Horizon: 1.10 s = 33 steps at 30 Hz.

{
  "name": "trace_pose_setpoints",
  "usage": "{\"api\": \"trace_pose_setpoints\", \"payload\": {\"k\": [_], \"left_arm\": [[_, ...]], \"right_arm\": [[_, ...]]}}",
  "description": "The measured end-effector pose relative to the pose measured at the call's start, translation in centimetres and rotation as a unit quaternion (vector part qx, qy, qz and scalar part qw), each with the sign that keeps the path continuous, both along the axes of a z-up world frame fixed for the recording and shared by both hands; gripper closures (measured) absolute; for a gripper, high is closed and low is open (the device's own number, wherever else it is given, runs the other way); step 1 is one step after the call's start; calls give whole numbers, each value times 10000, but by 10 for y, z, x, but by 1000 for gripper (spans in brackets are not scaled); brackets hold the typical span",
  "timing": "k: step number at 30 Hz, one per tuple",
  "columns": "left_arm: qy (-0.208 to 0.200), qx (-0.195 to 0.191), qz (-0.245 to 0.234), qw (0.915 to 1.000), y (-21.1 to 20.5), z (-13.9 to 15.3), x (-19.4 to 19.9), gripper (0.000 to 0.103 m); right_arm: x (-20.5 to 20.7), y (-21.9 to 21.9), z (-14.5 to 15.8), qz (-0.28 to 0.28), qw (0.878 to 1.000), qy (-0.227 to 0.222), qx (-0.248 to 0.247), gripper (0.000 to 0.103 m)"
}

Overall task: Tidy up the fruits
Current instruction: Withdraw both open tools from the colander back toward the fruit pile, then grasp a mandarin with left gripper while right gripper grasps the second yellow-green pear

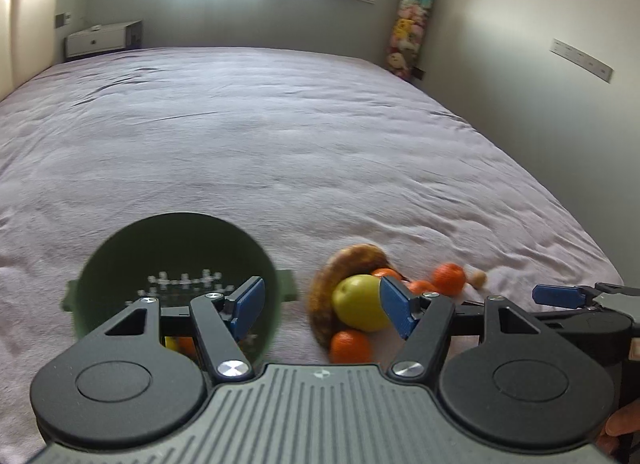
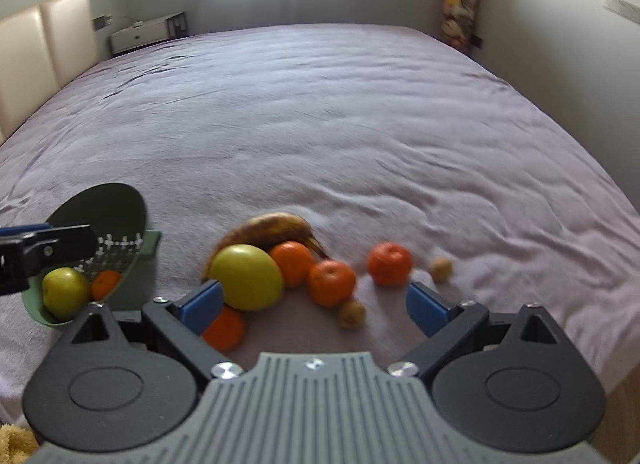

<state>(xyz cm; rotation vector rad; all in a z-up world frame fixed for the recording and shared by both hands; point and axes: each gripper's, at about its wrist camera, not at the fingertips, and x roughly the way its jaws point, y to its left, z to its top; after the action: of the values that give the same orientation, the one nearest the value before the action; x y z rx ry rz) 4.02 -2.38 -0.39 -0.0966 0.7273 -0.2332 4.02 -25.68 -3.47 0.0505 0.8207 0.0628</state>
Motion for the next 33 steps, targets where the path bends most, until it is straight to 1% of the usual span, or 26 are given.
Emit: {"api": "trace_pose_setpoints", "payload": {"k": [3,7,10,13,17,20,22,24,25,29,31,33], "left_arm": [[-35,72,-148,9999,-11,-7,-1,25],[0,181,-305,9994,-24,-18,-2,25],[80,272,-372,9989,-30,-26,0,25],[137,363,-415,9984,-34,-34,1,25],[112,409,-491,9979,-37,-42,4,25],[87,432,-597,9972,-41,-48,5,25],[66,469,-680,9966,-44,-53,6,25],[52,518,-740,9959,-47,-57,6,25],[56,532,-778,9955,-49,-59,7,25],[72,571,-889,9944,-55,-67,10,25],[50,645,-909,9938,-58,-71,11,26],[-17,801,-926,9925,-62,-74,12,26]], "right_arm": [[3,-13,-7,-252,9994,176,158,8],[7,-26,-16,-502,9964,469,502,8],[10,-27,-23,-547,9939,641,707,8],[12,-24,-26,-530,9937,665,726,10],[15,-23,-33,-482,9937,729,702,18],[19,-28,-42,-515,9910,865,885,28],[21,-30,-46,-546,9890,925,1018,29],[24,-30,-49,-522,9882,961,1076,37],[25,-29,-50,-495,9880,974,1092,37],[31,-24,-56,-374,9878,1000,1131,47],[34,-21,-57,-340,9882,982,1124,48],[38,-19,-58,-323,9894,953,1051,52]]}}
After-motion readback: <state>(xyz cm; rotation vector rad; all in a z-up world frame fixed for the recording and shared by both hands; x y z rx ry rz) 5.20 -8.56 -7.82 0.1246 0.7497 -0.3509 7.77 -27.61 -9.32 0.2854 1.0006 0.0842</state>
